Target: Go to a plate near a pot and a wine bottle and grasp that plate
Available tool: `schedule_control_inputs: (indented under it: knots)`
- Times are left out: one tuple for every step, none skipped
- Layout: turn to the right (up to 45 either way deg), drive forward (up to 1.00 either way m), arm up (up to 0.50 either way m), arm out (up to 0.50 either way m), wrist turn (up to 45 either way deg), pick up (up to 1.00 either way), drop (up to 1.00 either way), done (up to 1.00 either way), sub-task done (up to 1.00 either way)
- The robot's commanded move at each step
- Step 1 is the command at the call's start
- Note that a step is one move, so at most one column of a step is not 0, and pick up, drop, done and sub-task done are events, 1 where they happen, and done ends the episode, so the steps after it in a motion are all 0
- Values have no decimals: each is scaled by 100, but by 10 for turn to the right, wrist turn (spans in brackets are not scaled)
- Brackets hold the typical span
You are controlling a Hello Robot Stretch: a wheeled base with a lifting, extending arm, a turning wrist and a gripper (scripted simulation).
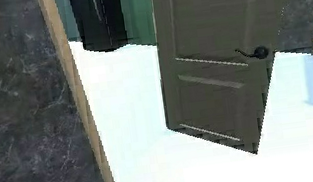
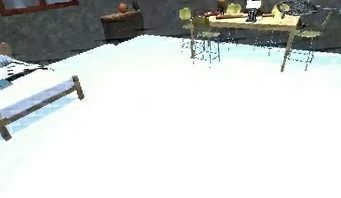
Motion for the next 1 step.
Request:
schedule_control_inputs:
  knots:
    - [0,95,0,0,0,0,0,0,0]
